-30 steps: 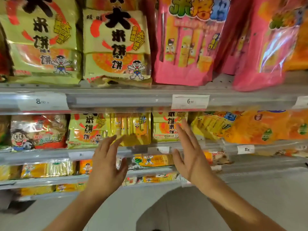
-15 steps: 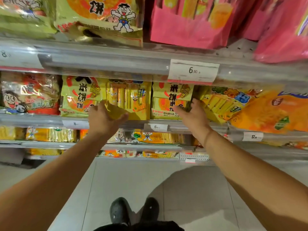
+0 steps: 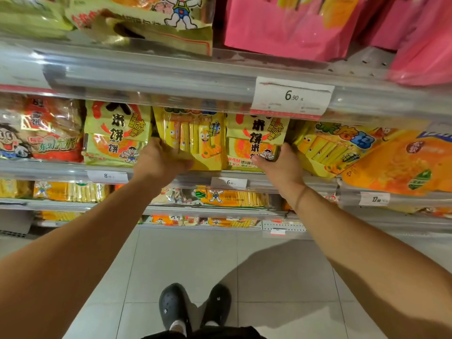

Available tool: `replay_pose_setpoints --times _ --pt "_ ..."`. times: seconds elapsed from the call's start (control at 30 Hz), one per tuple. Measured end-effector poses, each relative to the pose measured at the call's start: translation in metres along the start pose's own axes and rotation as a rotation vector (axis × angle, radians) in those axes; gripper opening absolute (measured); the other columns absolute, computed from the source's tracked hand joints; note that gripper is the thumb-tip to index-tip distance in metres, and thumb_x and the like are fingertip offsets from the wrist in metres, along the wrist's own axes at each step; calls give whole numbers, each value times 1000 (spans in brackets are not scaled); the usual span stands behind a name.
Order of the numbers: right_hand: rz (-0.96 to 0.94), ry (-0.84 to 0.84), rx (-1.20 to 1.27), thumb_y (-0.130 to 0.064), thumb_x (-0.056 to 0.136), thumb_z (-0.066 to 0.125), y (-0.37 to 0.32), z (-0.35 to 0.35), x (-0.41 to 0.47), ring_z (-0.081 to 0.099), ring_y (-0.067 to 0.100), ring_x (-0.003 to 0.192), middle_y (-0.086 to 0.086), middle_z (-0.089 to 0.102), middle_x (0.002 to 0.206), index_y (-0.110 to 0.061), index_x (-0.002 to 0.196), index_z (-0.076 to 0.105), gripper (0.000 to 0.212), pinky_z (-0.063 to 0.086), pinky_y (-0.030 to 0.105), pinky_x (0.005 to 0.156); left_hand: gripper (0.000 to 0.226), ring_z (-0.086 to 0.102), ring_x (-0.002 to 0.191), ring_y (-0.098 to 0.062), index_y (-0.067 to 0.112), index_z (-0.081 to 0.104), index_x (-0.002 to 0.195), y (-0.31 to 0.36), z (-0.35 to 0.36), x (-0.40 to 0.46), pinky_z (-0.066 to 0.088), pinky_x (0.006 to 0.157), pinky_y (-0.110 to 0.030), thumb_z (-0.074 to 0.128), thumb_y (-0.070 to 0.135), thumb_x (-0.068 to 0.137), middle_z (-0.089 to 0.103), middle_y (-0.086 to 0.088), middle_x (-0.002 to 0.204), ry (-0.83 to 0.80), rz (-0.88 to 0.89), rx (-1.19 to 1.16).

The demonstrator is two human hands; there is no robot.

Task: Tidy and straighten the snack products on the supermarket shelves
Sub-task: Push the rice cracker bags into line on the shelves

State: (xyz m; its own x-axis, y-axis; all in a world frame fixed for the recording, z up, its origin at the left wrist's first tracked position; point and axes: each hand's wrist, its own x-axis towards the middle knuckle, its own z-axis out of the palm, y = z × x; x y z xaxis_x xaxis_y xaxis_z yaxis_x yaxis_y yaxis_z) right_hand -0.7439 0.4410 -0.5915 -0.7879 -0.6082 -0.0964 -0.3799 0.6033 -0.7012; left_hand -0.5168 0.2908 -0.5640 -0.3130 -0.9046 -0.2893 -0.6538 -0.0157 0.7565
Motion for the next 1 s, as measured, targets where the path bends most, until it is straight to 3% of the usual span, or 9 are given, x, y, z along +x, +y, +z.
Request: replay_pose_setpoints --times 0.07,0.2,0.33,0.43,0.5,0.6,0.7,0.9,1.0 --pt "0 13 -45 -54 74 77 -1 -2 0 63 23 91 0 66 103 -14 109 54 57 47 31 68 63 59 87 -20 15 47 103 1 0 -2 47 66 -32 89 40 63 58 4 89 49 60 -4" --pt "26 7 -74 -55 73 77 -2 -2 1 63 26 100 4 66 112 -11 117 54 67 52 35 76 44 66 87 -18 18 49 96 1 -3 -1 52 83 -37 85 29 74 54 -4 78 -51 99 -340" --pt "121 -34 -48 -51 66 84 -9 -7 8 60 28 111 5 63 122 -14 119 54 73 52 42 90 47 45 75 -19 7 46 92 -1 -7 -9 44 68 -33 84 29 75 39 -5 77 -12 84 -378" --pt "157 -21 -70 -47 59 89 -13 -13 14 63 27 104 4 66 113 -14 110 56 69 54 41 86 71 62 96 -28 3 48 126 -13 -24 -20 54 85 -40 86 29 72 57 -15 107 -38 39 -503" --pt "141 12 -97 -47 61 88 -14 -12 11 64 27 97 2 64 103 -12 104 55 65 54 39 79 81 65 108 -36 8 48 134 -29 -41 -30 56 90 -48 87 32 67 60 -20 124 -48 26 -549" --pt "95 88 -156 -51 63 85 -15 -8 1 65 28 87 2 60 86 -6 101 53 66 46 32 61 66 73 89 -25 18 60 121 -64 -67 -50 62 74 -38 85 32 62 74 -4 100 13 57 -572" --pt "57 116 -138 -49 64 86 -19 -1 -7 58 21 68 4 61 80 -11 88 49 57 38 28 50 59 74 88 -23 22 64 117 -101 -85 -66 61 75 -40 84 27 62 75 -5 98 72 25 -599" --pt "52 116 -55 -39 71 84 -29 -5 -17 64 29 93 12 68 105 -4 104 54 57 39 28 65 55 73 89 -21 23 63 114 -140 -106 -78 60 70 -32 83 29 63 74 -3 99 112 8 -628" --pt "36 123 -63 -41 68 85 -29 -23 -21 64 29 88 14 67 98 -3 98 53 59 46 37 66 54 71 95 -28 27 63 111 -152 -111 -78 59 78 -42 84 31 62 73 -7 102 91 6 -616"
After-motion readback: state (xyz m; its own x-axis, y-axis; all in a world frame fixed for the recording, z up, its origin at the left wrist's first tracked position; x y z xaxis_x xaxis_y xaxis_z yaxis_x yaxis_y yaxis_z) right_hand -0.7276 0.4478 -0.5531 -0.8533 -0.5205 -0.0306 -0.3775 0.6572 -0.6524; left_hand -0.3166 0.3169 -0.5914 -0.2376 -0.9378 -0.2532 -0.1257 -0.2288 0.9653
